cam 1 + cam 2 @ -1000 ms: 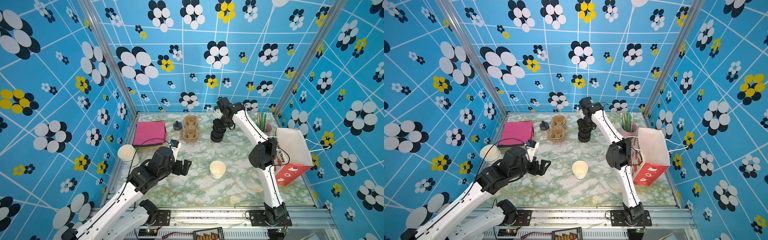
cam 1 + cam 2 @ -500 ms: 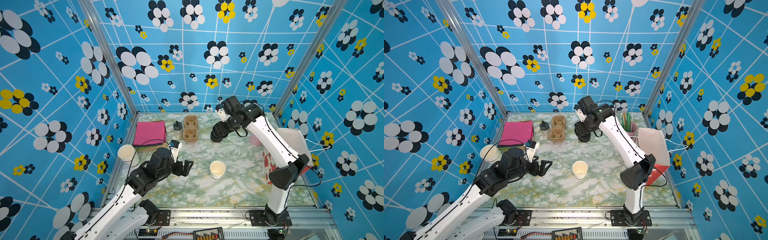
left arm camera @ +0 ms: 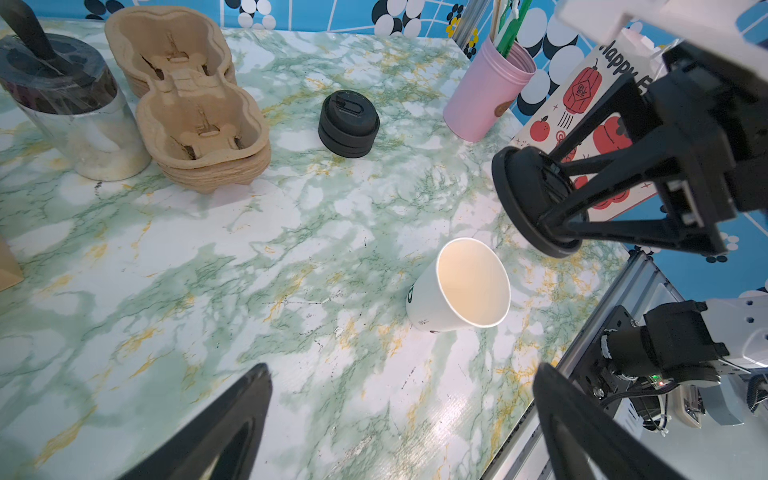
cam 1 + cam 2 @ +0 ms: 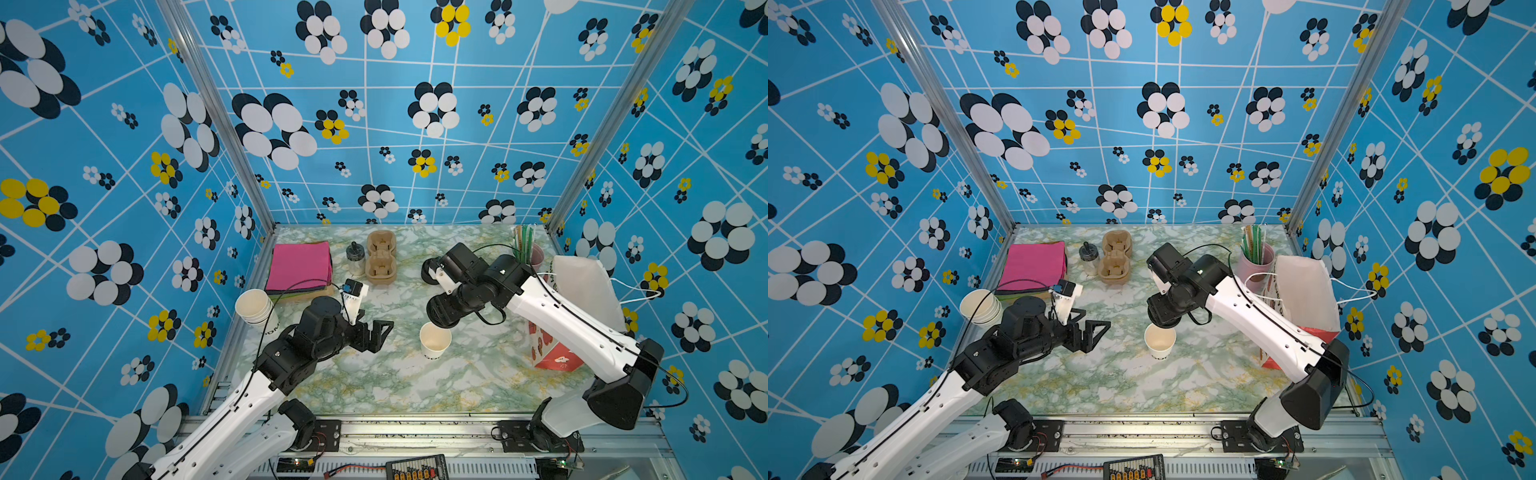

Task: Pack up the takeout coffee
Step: 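Carry the black lid with the right gripper over the white paper cup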

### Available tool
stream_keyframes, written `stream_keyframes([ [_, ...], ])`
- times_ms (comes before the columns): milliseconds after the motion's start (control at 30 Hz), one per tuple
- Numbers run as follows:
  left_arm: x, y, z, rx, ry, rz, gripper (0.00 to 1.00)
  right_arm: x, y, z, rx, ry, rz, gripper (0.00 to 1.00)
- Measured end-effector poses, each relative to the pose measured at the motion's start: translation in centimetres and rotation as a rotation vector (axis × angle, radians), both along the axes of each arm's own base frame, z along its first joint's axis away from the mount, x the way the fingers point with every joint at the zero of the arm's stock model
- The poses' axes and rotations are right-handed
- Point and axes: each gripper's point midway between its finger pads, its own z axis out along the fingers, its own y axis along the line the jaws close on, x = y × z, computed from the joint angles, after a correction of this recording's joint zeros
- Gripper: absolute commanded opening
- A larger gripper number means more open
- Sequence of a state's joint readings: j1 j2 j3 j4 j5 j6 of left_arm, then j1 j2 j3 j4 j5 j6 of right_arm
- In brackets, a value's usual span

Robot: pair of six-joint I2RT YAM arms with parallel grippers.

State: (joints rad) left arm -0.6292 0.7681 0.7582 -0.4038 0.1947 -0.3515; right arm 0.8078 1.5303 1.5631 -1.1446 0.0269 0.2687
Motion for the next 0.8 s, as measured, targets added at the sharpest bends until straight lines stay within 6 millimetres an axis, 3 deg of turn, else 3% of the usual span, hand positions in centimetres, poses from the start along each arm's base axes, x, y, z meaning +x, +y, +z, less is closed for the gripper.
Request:
stream_keyframes([
  [200,-0.2,-0.4,-0.9,-0.013,0.017,-0.021,0.99,-1.3,0.5,-3.1,-0.042,0.046,0.001,0.67],
  [800,-2.6,-1.9,-2.7,-0.078,-0.037,-0.148,0.99,-1.3,1.4,-6.3,-0.071,0.064,0.000,0.67],
])
